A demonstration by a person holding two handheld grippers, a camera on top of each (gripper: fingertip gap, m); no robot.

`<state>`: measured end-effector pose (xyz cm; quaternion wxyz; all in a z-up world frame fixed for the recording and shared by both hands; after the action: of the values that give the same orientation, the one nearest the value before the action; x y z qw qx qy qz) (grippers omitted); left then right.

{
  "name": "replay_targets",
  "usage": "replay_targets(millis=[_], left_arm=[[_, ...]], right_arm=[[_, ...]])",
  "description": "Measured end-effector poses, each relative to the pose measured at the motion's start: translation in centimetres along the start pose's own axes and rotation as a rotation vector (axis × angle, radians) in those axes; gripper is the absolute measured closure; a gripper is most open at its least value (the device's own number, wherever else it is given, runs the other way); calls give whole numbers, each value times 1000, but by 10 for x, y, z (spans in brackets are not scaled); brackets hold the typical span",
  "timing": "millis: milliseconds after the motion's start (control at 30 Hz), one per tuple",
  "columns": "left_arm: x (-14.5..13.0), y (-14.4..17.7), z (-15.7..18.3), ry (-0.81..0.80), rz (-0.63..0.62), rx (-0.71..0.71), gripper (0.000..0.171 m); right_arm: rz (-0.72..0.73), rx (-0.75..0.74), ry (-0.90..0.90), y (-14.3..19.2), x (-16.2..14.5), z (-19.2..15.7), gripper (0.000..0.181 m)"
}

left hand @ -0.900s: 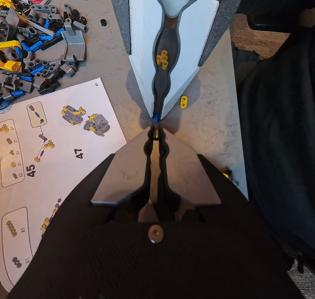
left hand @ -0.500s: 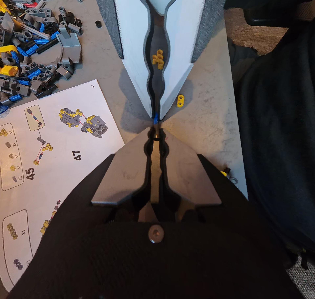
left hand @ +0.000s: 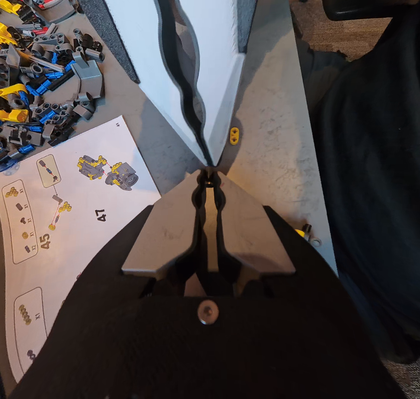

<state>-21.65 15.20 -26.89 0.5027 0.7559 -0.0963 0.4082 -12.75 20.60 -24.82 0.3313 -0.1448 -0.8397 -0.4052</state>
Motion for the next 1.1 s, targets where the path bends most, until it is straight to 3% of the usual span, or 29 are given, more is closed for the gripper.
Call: replay_targets(millis=[100, 200, 433, 600, 800, 1100], left_arm=[[0, 0, 0, 1, 0, 0, 168], [0, 0, 0, 5, -1, -2, 168], [0, -1, -3, 30, -7, 11, 169], [0, -1, -4, 45, -10, 9, 169], [0, -2, -5, 51, -11, 6, 169], [0, -2, -5, 53, -11, 5, 168]], right_arm=[[-133, -186, 53, 0, -11, 9, 181], [-55, -133, 28, 4, -8, 2, 181], [-71, -344, -5, 42, -18, 1, 181], [-182, -419, -77, 60, -38, -5, 173], [-206, -334, -59, 48, -48, -28, 173], [-215, -327, -55, 33, -52, -30, 173]])
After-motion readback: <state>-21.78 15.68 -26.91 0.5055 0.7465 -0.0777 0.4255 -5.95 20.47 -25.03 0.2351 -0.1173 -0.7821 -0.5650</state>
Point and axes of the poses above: each gripper's, where its closed fingertips meet, y back along the fingers, x out of its top, z = x × y across the jaws, the point moved 8 cm from there along y, back along the fingers, and after that the axes turned 12 degrees about x, right-handed, at the moved point
